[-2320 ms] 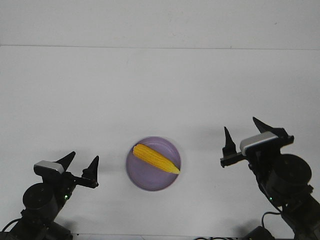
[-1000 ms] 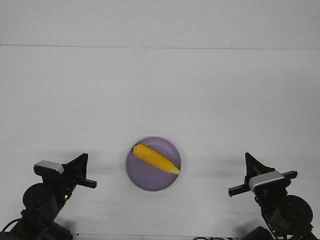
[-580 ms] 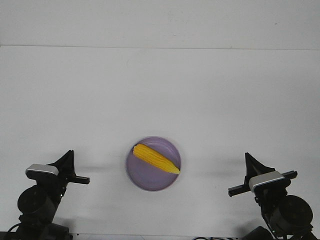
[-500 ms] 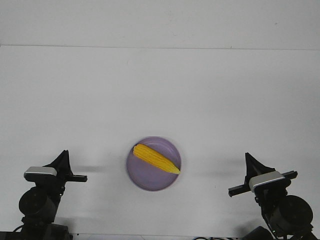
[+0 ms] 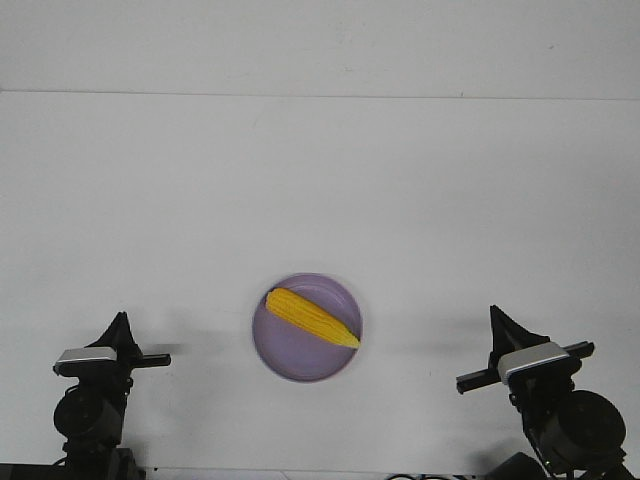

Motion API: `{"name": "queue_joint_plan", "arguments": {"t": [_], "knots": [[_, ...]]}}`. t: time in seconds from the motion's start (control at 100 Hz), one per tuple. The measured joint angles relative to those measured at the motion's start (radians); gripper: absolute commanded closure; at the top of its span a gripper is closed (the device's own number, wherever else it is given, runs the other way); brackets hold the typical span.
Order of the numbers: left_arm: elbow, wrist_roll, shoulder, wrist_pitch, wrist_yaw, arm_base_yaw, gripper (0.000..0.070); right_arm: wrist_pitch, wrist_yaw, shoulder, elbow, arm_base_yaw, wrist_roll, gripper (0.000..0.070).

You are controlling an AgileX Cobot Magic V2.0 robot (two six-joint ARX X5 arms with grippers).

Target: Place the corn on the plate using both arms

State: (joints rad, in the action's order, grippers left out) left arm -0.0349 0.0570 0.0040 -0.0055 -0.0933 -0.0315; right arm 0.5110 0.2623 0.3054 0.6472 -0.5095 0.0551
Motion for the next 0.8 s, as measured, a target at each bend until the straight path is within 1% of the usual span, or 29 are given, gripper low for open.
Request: {"name": "queue_joint_plan", "arguments": {"t": [0.21,0.8], "knots": [[0.000,0.031,0.000,-0.002,0.013,0.013,0.0685,0.000,0.000,0.000,0.000,0.000,0.000,0.0696],[0.000,0.032,0.000,-0.003,0.013,0.013,0.0685,0.000,0.000,0.000,0.000,0.000,0.000,0.0696]]}}
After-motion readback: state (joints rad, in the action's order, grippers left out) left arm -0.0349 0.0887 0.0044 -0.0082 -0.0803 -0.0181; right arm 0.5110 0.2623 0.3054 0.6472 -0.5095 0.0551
